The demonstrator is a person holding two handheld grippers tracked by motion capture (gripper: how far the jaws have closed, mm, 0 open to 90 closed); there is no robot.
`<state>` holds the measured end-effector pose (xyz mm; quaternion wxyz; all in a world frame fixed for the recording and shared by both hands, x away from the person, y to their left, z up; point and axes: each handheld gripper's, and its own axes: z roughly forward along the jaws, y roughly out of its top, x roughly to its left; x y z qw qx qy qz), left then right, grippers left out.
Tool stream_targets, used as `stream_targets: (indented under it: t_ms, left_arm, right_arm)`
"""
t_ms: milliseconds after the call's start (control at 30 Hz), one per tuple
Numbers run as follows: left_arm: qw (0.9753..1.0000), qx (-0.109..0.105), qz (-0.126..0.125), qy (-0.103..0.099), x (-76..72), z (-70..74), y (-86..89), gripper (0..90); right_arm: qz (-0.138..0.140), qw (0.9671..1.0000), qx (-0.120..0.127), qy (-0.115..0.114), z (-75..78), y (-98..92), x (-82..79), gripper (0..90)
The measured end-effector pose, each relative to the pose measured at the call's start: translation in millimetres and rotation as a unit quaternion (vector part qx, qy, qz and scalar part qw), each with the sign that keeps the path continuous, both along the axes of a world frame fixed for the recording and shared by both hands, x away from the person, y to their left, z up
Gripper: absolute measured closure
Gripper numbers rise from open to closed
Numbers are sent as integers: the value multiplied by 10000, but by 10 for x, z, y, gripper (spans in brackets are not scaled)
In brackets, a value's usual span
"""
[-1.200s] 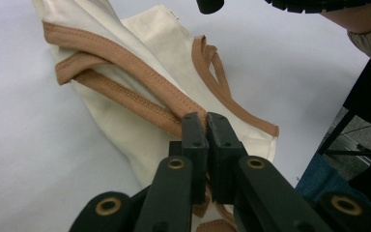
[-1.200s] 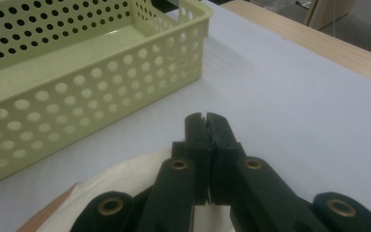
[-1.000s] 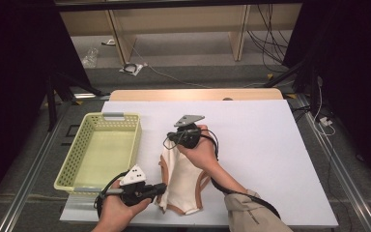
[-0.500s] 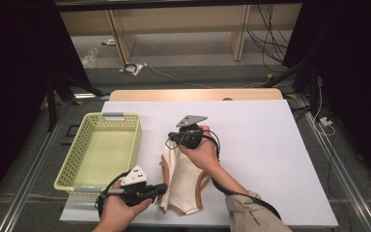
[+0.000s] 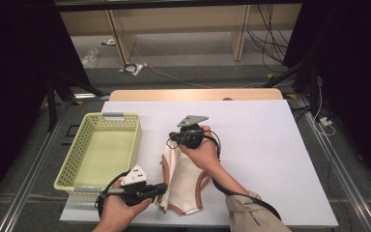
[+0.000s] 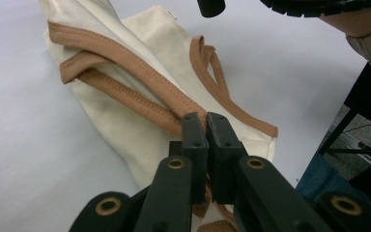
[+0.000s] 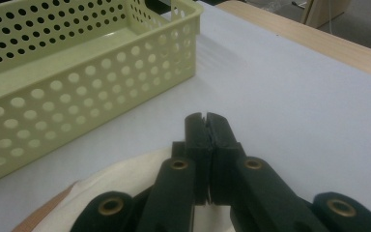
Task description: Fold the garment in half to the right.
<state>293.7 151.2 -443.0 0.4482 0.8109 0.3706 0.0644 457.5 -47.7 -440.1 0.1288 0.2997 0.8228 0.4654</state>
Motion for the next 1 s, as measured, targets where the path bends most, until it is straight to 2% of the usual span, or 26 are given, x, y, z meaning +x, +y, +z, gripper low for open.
stream_targets:
  t_ms: [1000]
  left_arm:
    - [10000,30,-60,-56,15,8,-94,866]
  right_arm:
    - [-85,10000,4,9,3,-48,11,894]
